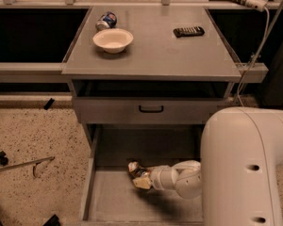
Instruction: Place orange can into middle drawer
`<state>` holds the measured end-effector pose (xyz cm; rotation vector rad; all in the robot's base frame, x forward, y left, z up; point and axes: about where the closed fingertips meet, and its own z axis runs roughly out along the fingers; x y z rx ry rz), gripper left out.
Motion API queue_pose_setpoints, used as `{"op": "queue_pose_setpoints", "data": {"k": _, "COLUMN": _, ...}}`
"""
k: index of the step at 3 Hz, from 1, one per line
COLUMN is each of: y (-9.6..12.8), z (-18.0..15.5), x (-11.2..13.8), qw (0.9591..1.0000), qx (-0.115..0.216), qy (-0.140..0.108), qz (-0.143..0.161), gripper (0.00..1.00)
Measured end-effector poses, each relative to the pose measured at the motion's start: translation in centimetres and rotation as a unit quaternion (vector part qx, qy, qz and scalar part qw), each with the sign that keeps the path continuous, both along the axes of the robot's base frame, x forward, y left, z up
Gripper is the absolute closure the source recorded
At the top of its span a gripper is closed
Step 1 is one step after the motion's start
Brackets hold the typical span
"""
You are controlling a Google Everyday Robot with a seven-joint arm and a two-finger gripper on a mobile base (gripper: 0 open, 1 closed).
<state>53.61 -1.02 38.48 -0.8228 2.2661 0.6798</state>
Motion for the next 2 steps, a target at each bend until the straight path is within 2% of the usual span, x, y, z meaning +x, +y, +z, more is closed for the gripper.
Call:
{"op": "queue_pose_setpoints", "data": {"k": 1, "y": 0.01, "z": 0.00, "x": 0.00, "qw": 1.0000, "qx": 0.000, "qy": 0.000, "qz": 0.000, "gripper": 0.00}}
{"op": "queue_pose_setpoints", "data": {"k": 2, "y": 0.01, "z": 0.00, "x": 0.00, "qw": 1.0000, "qx": 0.000, "qy": 0.000, "qz": 0.000, "gripper": 0.00}}
